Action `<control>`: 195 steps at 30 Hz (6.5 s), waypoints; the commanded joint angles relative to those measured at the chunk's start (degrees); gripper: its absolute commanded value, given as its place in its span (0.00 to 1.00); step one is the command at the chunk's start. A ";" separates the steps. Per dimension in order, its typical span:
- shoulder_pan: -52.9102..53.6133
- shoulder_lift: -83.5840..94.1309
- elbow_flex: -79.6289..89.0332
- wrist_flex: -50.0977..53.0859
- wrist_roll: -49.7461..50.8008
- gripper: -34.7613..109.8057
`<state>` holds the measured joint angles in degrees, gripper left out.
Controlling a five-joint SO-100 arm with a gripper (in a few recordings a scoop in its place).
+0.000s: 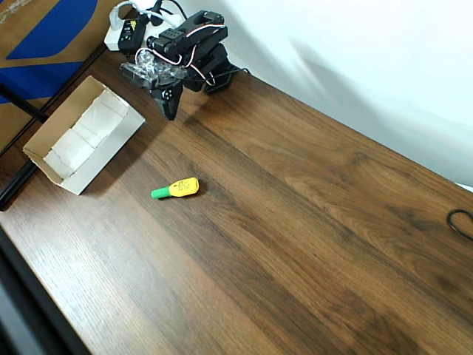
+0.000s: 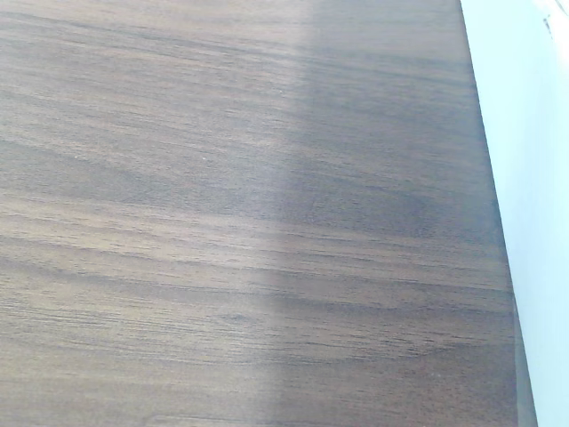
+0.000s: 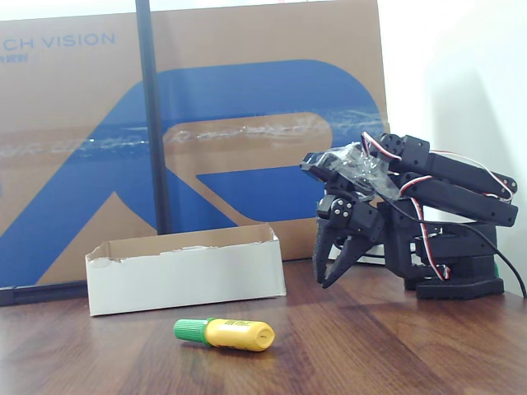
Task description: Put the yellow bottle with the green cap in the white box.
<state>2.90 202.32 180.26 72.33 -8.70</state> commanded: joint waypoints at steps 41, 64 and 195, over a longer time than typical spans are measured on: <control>-5.71 -27.69 -28.65 -3.69 6.59 0.24; -12.74 -66.97 -45.18 -19.42 6.24 0.25; -20.30 -104.85 -80.07 -17.23 -1.76 0.24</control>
<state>-19.16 85.69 100.63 54.76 -10.20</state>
